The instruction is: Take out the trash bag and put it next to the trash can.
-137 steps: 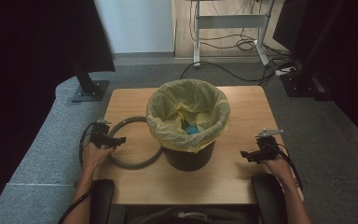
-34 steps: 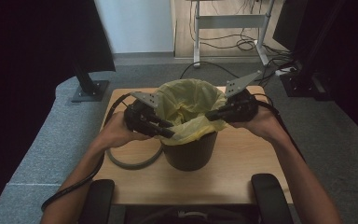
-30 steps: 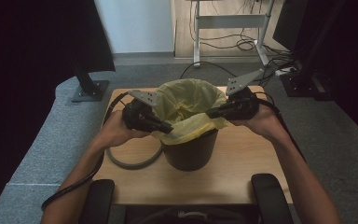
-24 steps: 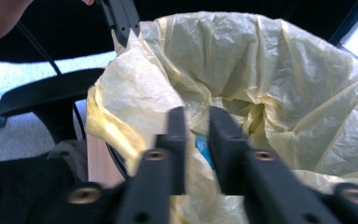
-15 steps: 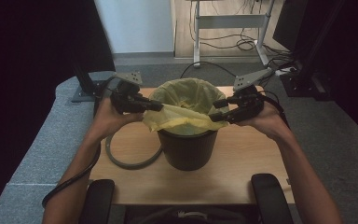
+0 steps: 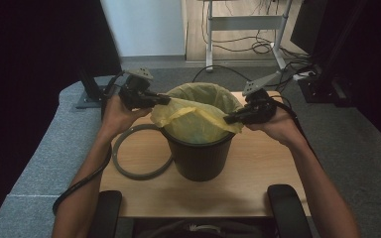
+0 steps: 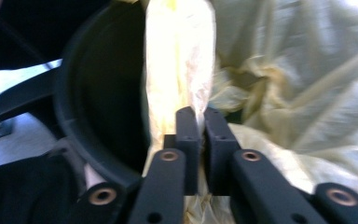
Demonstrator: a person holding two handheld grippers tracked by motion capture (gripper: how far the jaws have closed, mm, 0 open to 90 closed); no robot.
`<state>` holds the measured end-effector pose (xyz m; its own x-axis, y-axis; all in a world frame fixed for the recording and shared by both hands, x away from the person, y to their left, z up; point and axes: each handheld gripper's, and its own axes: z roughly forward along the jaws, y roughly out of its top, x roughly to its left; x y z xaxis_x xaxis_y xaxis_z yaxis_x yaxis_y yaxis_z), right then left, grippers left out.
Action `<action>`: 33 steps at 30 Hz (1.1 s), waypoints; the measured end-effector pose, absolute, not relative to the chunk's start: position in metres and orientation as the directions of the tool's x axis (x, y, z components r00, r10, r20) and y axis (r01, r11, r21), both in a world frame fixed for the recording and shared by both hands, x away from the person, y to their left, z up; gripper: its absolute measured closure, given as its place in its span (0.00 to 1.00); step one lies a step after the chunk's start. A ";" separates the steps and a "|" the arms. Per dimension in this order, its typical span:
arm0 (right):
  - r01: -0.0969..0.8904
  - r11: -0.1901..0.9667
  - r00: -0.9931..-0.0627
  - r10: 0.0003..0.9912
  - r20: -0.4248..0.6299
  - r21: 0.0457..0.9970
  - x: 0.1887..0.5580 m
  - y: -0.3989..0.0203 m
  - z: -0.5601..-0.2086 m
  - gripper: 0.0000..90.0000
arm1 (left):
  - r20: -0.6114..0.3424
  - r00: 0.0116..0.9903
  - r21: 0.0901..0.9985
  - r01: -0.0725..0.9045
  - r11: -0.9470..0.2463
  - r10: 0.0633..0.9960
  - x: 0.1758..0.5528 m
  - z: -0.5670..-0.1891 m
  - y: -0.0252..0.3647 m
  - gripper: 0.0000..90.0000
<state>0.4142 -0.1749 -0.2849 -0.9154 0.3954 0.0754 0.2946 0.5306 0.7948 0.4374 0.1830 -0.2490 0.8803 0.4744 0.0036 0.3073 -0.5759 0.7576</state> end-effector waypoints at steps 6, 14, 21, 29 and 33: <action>0.301 0.494 -0.871 0.491 0.024 0.816 0.430 -0.181 -0.271 0.99 | -0.122 0.922 0.767 0.323 -0.555 0.368 0.436 -0.255 0.190 0.60; 0.299 0.499 -0.857 0.515 0.000 0.813 0.449 -0.170 -0.264 0.99 | -0.040 0.885 0.706 0.354 -0.613 0.464 0.445 -0.259 0.189 0.97; 0.313 0.507 -0.834 0.551 -0.023 0.803 0.463 -0.166 -0.269 0.94 | -0.006 0.817 0.677 0.428 -0.599 0.576 0.473 -0.260 0.187 0.99; 0.342 0.518 -0.734 0.668 -0.121 0.784 0.479 -0.166 -0.280 0.42 | -0.014 0.765 0.664 0.488 -0.566 0.644 0.498 -0.275 0.186 0.53; 0.405 0.488 -0.697 0.712 -0.084 0.773 0.492 -0.171 -0.291 0.23 | -0.086 0.755 0.642 0.541 -0.544 0.650 0.509 -0.286 0.188 0.42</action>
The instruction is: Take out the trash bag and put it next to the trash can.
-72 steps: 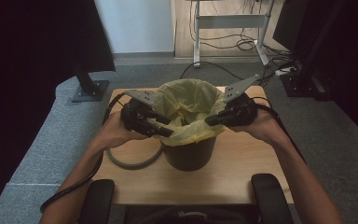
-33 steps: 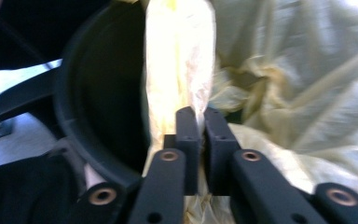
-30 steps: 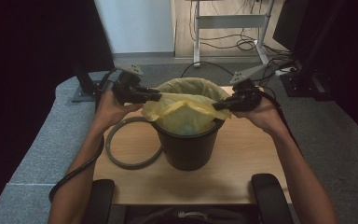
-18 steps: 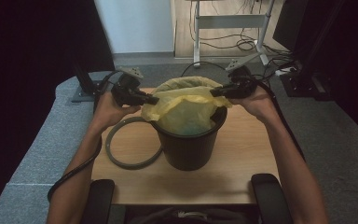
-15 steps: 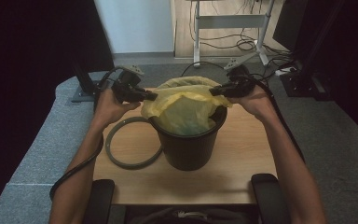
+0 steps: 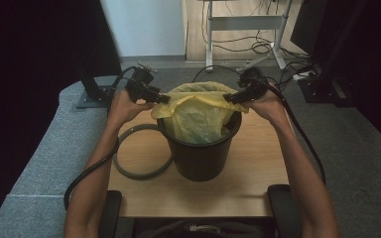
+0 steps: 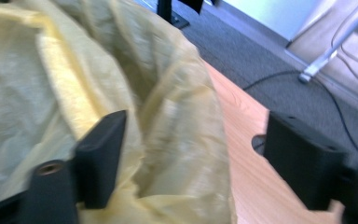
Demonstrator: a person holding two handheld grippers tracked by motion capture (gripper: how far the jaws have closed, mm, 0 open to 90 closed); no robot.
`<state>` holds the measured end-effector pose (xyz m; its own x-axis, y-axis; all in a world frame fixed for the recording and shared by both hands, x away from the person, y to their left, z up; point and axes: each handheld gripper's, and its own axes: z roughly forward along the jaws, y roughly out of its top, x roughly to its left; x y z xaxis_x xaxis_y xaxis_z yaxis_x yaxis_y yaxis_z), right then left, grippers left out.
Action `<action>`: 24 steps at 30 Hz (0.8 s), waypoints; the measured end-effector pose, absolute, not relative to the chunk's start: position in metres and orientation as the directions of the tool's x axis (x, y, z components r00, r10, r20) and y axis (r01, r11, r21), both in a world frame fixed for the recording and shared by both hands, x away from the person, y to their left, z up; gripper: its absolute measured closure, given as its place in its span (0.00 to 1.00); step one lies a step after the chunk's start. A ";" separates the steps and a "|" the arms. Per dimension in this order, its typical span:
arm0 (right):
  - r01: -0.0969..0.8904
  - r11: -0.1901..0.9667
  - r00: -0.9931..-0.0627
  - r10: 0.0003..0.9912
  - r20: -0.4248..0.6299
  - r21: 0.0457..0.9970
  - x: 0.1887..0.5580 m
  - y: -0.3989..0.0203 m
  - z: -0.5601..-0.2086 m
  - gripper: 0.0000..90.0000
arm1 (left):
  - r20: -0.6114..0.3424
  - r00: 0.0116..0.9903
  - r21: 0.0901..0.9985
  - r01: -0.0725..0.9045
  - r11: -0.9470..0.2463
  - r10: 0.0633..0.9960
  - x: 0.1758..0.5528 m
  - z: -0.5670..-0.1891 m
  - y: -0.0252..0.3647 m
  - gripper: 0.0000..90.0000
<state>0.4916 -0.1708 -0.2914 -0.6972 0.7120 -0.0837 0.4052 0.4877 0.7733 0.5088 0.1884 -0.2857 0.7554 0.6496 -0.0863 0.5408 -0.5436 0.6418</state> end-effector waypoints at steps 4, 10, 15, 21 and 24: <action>0.432 0.492 -0.710 0.702 -0.052 0.756 0.497 -0.172 -0.299 0.36 | -0.140 0.767 0.622 0.560 -0.547 0.626 0.513 -0.290 0.185 0.50; 0.407 0.536 -0.761 0.647 -0.050 0.740 0.493 -0.167 -0.297 0.76 | -0.032 0.791 0.602 0.503 -0.620 0.611 0.504 -0.283 0.170 0.73; 0.329 0.540 -0.740 0.658 -0.144 0.774 0.483 -0.163 -0.285 0.94 | 0.073 0.778 0.651 0.437 -0.621 0.624 0.493 -0.270 0.167 0.88; 0.276 0.524 -0.782 0.610 -0.129 0.806 0.471 -0.160 -0.266 0.98 | 0.053 0.817 0.710 0.373 -0.597 0.574 0.479 -0.256 0.168 0.98; 0.264 0.500 -0.816 0.572 -0.085 0.825 0.465 -0.157 -0.260 0.98 | 0.013 0.849 0.752 0.340 -0.564 0.529 0.472 -0.249 0.166 0.98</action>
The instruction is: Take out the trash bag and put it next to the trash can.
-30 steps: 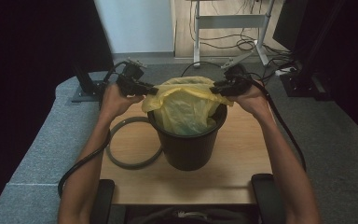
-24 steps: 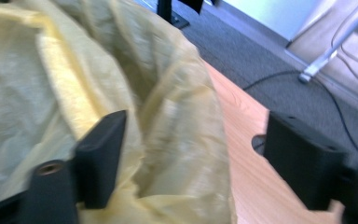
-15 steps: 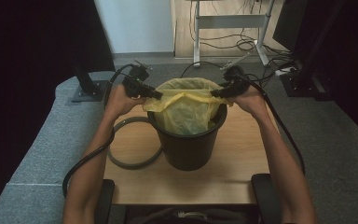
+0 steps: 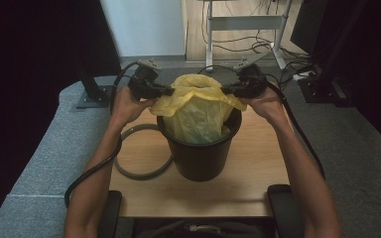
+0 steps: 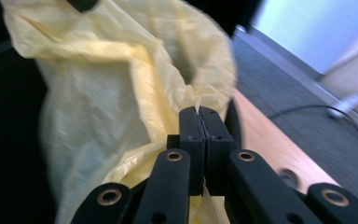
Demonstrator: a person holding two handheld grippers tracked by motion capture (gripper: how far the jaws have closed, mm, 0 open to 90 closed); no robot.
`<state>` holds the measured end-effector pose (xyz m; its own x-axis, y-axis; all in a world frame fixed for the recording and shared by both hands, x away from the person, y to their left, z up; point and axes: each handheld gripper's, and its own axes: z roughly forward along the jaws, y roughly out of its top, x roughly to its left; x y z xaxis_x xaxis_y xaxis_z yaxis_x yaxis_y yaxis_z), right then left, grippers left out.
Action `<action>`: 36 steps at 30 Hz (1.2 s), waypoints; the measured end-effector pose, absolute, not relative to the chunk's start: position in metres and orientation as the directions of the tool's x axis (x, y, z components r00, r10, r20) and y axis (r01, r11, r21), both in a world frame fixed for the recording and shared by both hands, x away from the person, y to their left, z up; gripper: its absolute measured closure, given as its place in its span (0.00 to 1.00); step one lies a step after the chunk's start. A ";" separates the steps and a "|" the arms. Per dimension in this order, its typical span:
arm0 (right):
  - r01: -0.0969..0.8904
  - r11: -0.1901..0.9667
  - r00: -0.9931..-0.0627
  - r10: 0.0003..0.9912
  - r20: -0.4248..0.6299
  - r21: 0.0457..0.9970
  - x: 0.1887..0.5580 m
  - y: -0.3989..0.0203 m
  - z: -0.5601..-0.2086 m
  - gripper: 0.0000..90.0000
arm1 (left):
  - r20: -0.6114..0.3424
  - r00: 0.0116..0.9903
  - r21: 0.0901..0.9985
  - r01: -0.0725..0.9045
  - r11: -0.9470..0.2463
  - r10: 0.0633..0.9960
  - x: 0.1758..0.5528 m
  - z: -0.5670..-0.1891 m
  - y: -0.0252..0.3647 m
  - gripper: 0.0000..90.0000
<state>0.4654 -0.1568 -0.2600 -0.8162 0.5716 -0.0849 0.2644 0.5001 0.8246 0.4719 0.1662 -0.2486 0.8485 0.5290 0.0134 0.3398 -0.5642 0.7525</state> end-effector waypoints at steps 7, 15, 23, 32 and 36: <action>0.245 0.483 -0.864 0.502 -0.037 0.841 0.459 -0.142 -0.258 0.98 | -0.031 0.895 0.792 0.294 -0.535 0.445 0.461 -0.243 0.148 0.98; 0.230 0.450 -0.898 0.440 0.010 0.863 0.458 -0.128 -0.261 0.99 | -0.061 0.930 0.791 0.266 -0.550 0.362 0.459 -0.254 0.123 0.97; 0.219 0.449 -0.920 0.390 0.030 0.866 0.458 -0.117 -0.267 0.99 | -0.027 0.938 0.758 0.245 -0.604 0.346 0.460 -0.269 0.102 0.65; 0.228 0.445 -0.934 0.350 0.067 0.866 0.459 -0.114 -0.270 0.99 | 0.026 0.955 0.750 0.177 -0.637 0.296 0.454 -0.273 0.096 0.81; 0.240 0.402 -0.940 0.324 0.107 0.884 0.459 -0.121 -0.266 0.86 | 0.018 0.955 0.773 0.175 -0.610 0.296 0.455 -0.273 0.102 0.99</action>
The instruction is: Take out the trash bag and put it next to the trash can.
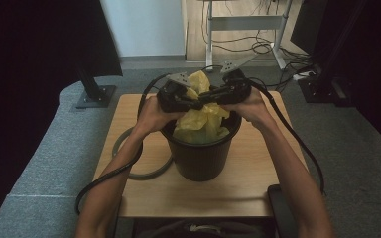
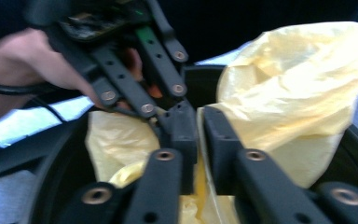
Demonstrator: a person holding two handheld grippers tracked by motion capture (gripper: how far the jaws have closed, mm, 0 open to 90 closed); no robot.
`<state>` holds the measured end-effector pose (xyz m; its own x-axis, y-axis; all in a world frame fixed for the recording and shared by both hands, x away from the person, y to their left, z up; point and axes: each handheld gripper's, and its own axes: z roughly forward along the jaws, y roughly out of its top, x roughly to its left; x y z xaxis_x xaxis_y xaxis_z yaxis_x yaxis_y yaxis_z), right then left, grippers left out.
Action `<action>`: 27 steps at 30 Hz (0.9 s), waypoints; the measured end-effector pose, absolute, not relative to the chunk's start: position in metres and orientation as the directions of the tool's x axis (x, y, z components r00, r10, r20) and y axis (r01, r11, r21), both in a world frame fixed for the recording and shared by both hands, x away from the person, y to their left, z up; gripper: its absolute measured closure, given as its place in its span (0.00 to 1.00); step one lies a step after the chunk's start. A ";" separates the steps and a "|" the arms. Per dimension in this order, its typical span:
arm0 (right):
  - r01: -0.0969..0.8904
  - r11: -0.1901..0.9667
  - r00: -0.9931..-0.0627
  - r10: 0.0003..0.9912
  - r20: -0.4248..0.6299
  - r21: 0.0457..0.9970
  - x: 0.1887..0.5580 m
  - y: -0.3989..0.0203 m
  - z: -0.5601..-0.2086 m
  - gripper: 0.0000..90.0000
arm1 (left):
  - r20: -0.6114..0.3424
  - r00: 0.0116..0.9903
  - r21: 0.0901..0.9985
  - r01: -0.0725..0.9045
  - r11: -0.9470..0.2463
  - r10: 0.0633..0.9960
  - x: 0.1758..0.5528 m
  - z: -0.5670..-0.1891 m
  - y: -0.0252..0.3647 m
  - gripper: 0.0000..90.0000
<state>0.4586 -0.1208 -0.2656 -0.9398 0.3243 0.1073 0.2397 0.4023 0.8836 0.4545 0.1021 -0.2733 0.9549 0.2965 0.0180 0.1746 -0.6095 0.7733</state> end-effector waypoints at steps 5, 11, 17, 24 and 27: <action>0.199 0.415 -0.926 0.377 0.032 0.888 0.452 -0.127 -0.256 0.43 | 0.029 0.948 0.767 0.182 -0.615 0.316 0.454 -0.268 0.110 1.00; 0.209 0.489 -0.913 0.407 -0.009 0.847 0.449 -0.123 -0.258 0.09 | 0.036 0.949 0.763 0.175 -0.622 0.312 0.451 -0.258 0.110 0.99; 0.171 0.566 -0.932 0.359 -0.054 0.807 0.444 -0.093 -0.269 0.14 | 0.042 0.962 0.781 0.138 -0.610 0.271 0.445 -0.245 0.097 0.99; 0.126 0.559 -0.950 0.305 -0.062 0.820 0.442 -0.081 -0.276 0.56 | 0.006 0.976 0.817 0.121 -0.564 0.218 0.440 -0.235 0.094 0.99; 0.096 0.567 -0.951 0.295 -0.093 0.818 0.439 -0.083 -0.275 0.77 | 0.000 0.974 0.830 0.126 -0.544 0.225 0.438 -0.232 0.099 0.87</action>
